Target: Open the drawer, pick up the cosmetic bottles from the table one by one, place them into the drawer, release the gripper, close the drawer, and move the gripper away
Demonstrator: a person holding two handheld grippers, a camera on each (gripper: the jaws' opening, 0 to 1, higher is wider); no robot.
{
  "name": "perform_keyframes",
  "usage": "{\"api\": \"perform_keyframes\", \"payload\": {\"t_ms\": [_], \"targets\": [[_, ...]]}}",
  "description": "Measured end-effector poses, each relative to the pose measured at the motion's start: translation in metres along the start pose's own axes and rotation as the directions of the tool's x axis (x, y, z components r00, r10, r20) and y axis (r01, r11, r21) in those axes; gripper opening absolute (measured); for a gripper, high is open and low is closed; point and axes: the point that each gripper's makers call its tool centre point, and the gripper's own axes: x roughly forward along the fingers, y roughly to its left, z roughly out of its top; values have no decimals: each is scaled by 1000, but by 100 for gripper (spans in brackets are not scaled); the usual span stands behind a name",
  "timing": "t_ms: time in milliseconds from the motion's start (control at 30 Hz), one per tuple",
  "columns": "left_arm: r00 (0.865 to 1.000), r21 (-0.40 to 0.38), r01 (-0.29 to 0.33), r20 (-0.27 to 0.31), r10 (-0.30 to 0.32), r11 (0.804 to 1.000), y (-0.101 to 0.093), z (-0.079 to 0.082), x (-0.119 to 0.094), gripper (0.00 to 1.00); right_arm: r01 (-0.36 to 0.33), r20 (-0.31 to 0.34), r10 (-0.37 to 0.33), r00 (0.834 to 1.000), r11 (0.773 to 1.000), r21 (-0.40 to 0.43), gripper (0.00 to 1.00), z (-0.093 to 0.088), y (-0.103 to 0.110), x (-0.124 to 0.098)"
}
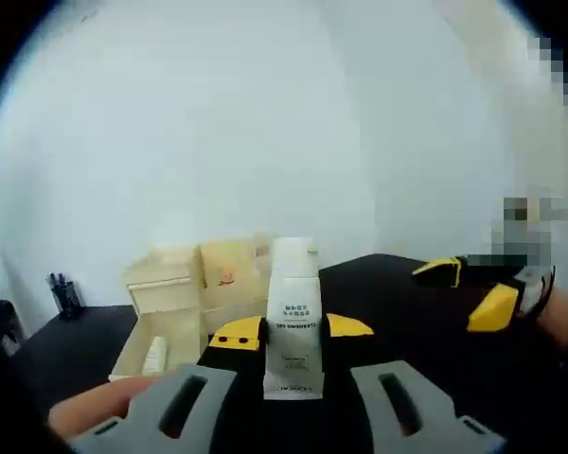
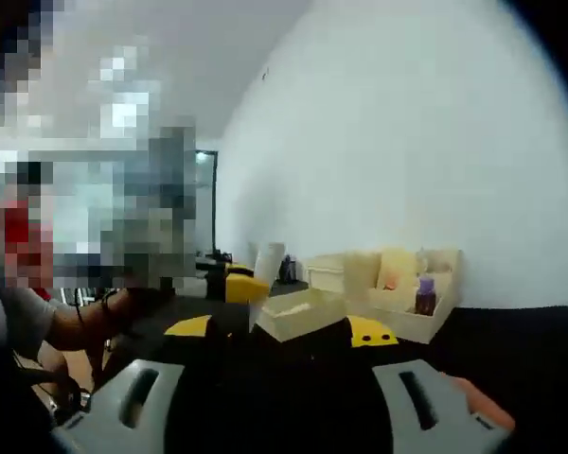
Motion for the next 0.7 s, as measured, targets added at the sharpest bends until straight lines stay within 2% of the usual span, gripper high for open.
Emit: {"api": "perform_keyframes", "payload": {"t_ms": [167, 233, 333, 467, 600, 700], "targets": [[999, -17, -34, -7, 34, 999, 27, 15, -2, 18, -20, -89, 12, 996, 996, -92, 67, -18, 8, 7], [999, -17, -44, -18, 44, 999, 36, 18, -2, 18, -37, -138, 20, 990, 992, -119, 73, -29, 13, 11], [998, 5, -50, -44, 50, 999, 46, 18, 1, 18, -42, -193, 6, 981, 982, -185, 79, -42, 16, 15], [994, 27, -73, -76, 75, 997, 64, 19, 10, 18, -43, -225, -9, 974, 973, -226, 82, -48, 13, 16], [990, 17, -102, -92, 103, 995, 86, 20, 21, 18, -37, -232, -21, 972, 970, -242, 81, -48, 11, 17], [982, -5, -135, -134, 133, 991, 105, 14, 31, 18, -31, -226, -26, 974, 970, -243, 80, -47, 9, 18]]}}
